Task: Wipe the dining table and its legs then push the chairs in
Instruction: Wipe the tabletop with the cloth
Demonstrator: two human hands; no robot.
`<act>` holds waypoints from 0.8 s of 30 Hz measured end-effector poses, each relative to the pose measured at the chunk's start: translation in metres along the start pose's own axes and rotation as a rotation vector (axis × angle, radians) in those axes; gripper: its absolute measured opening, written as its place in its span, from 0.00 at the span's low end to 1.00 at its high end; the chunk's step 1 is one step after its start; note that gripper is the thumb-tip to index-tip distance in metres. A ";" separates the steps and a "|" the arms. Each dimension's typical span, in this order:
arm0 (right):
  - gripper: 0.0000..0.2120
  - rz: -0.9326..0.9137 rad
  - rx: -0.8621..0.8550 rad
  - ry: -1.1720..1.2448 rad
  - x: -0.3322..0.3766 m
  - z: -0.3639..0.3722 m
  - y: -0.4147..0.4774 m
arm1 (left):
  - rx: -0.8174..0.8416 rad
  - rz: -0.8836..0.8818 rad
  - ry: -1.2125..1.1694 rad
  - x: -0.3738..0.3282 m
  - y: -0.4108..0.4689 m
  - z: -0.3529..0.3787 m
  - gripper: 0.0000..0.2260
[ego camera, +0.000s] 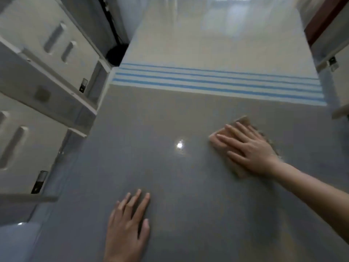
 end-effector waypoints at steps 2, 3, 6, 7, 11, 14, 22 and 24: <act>0.28 0.457 -0.056 0.069 -0.065 -0.009 0.003 | -0.010 -0.007 -0.026 0.001 0.000 0.000 0.26; 0.31 0.693 -0.092 0.110 -0.084 -0.012 0.010 | -0.020 0.001 -0.026 0.000 0.000 -0.001 0.26; 0.30 1.198 -0.113 0.273 -0.068 -0.019 0.078 | -0.040 0.023 -0.002 -0.001 0.000 0.001 0.28; 0.29 1.191 -0.100 0.322 -0.044 -0.020 0.116 | -0.034 0.036 -0.010 0.000 -0.001 0.003 0.28; 0.27 0.752 -0.056 0.322 0.110 -0.017 0.258 | -0.061 0.077 0.013 0.007 0.002 0.010 0.31; 0.27 0.446 -0.055 0.271 0.225 -0.009 0.279 | -0.050 0.067 0.027 0.007 0.003 0.010 0.30; 0.24 -0.386 -0.009 0.029 0.178 -0.002 0.164 | -0.008 0.013 0.073 0.001 -0.003 0.004 0.27; 0.25 -0.074 -0.074 0.089 0.102 -0.011 0.161 | -0.011 0.002 0.057 0.000 -0.002 0.002 0.27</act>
Point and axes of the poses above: each hand's wrist, its own y-axis towards the middle knuckle, its own z-axis out of the palm, x = y × z, the point moved 5 cm from there along y, towards the middle knuckle, and after that the axes turned 3 degrees about x, right-handed, at the moved point
